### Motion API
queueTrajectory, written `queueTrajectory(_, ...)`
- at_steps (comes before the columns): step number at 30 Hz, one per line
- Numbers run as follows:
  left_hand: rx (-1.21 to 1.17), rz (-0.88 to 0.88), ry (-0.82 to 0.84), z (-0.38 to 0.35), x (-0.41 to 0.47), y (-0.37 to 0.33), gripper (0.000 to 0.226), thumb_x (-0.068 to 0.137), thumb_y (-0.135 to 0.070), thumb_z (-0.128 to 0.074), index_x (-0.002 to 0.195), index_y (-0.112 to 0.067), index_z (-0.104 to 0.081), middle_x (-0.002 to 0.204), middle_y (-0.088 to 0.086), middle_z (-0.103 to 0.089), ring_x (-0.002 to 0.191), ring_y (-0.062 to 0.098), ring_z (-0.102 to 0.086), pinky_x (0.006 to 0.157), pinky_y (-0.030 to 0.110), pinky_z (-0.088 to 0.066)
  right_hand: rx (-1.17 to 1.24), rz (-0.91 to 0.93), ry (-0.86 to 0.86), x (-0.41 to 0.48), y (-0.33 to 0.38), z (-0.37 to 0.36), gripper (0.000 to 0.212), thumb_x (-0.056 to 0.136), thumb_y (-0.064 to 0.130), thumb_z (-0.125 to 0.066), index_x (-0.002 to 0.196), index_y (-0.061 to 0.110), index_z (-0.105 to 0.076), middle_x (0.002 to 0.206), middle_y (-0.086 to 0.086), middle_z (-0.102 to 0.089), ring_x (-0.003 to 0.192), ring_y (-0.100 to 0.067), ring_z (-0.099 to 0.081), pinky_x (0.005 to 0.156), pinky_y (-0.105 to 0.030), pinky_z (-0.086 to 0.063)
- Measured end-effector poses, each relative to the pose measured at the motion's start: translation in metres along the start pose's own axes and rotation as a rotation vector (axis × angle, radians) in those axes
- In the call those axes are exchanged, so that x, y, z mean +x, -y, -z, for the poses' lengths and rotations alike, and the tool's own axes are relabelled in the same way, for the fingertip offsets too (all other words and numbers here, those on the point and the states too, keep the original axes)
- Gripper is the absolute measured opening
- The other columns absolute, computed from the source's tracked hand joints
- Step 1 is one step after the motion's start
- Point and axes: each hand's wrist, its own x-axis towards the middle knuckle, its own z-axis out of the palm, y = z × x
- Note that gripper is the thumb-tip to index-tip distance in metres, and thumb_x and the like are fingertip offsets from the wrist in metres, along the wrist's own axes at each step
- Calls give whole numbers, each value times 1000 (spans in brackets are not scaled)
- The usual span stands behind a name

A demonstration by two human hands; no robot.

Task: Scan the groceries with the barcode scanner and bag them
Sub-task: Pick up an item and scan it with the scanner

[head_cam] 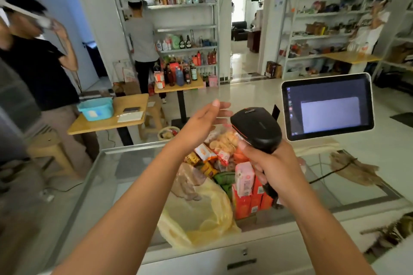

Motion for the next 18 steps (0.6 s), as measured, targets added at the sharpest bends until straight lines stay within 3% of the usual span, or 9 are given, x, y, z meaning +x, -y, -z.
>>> queueTrajectory(2, 5, 30, -8, 12, -9, 11, 50, 105, -49, -25, 132, -23, -58, 121, -5, -68, 108, 7, -66, 104, 34, -45, -21, -17, 12, -9, -7, -4, 14, 79, 28, -77, 84, 28, -64, 49, 18, -55, 45, 1, -50, 54, -23, -36)
queueTrajectory(4, 9, 54, -6, 18, -17, 23, 49, 105, -50, -26, 131, -25, -59, 122, -5, -69, 111, 12, -65, 105, 37, -46, -8, -75, 16, -18, -15, -7, 15, 79, 28, -76, 83, 27, -62, 47, 14, -54, 42, -1, -48, 50, -23, -36)
queueTrajectory(8, 12, 69, 6, 12, -33, 43, 47, 107, -41, -29, 133, -16, -58, 123, -1, -68, 105, 6, -64, 82, 12, -48, 7, -152, 22, -32, -34, -9, 16, 80, 28, -76, 84, 21, -62, 48, 10, -49, 40, -4, -44, 46, -25, -36)
queueTrajectory(10, 19, 80, 6, 5, -36, 55, 43, 107, -37, -34, 133, -13, -58, 122, 3, -68, 103, 5, -64, 79, 8, -49, 17, -181, 12, -35, -42, -8, 19, 80, 28, -76, 90, 18, -63, 50, 8, -48, 41, -6, -43, 45, -25, -36)
queueTrajectory(13, 25, 98, 37, -10, -34, 71, 36, 106, -28, -43, 132, -7, -58, 123, 10, -67, 111, 15, -63, 94, 18, -49, 58, -223, 14, -36, -48, -2, 18, 81, 28, -75, 85, 17, -62, 51, 0, -45, 41, -13, -41, 44, -27, -36)
queueTrajectory(15, 29, 104, 64, -22, -28, 80, 30, 103, -21, -52, 129, -9, -59, 123, 7, -66, 111, 13, -62, 96, 19, -48, 69, -237, 9, -33, -51, 4, 20, 81, 29, -75, 79, 16, -60, 52, -3, -44, 41, -16, -40, 45, -29, -36)
queueTrajectory(16, 38, 119, 77, -28, -25, 83, 28, 100, -21, -59, 127, -13, -60, 121, 5, -65, 109, 11, -62, 95, 19, -49, 71, -237, 5, -30, -52, 7, 21, 81, 30, -75, 79, 16, -60, 52, -2, -46, 42, -16, -42, 46, -29, -37)
queueTrajectory(18, 31, 132, 91, -42, -16, 93, 35, 89, -23, -70, 123, -21, -60, 116, 0, -65, 109, 14, -62, 99, 32, -52, 64, -242, -3, -22, -57, 16, 20, 80, 32, -76, 83, 19, -61, 53, 7, -53, 44, -8, -48, 51, -27, -39)
